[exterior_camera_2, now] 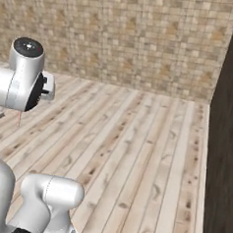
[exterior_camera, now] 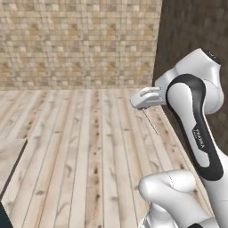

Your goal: Take a straw from the drawer in front and place it inside the glass cup on the dining counter.

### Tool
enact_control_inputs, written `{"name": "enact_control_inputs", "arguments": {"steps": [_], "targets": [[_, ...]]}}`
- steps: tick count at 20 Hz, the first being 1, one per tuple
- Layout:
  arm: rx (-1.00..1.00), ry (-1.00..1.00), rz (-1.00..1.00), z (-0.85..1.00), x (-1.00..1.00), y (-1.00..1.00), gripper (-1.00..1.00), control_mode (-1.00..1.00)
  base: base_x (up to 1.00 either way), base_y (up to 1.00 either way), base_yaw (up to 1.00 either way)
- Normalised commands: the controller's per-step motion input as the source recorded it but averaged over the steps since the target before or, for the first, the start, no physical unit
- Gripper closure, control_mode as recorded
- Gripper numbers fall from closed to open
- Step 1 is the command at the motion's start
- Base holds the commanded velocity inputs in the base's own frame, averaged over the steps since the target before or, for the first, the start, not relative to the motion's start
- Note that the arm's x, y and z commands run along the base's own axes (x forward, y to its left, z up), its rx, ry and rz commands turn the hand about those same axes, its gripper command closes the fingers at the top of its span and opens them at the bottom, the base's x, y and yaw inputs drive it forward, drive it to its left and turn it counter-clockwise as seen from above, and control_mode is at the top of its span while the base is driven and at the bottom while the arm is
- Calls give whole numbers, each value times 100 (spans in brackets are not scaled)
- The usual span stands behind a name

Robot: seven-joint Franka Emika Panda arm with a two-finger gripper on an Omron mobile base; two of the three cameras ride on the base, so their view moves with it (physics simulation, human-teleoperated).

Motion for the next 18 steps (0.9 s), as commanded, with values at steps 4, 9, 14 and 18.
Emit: {"name": "enact_control_inputs", "arguments": {"steps": [4, 9, 14, 18], "targets": [[0, 0, 0, 0, 0, 0, 100, 100, 100, -15, 29], [0, 0, 0, 0, 0, 0, 100, 100, 100, -14, 43], [0, 0, 0, 0, 0, 0, 100, 100, 100, -19, 58], [0, 0, 0, 0, 0, 0, 100, 100, 100, -23, 63]]}}
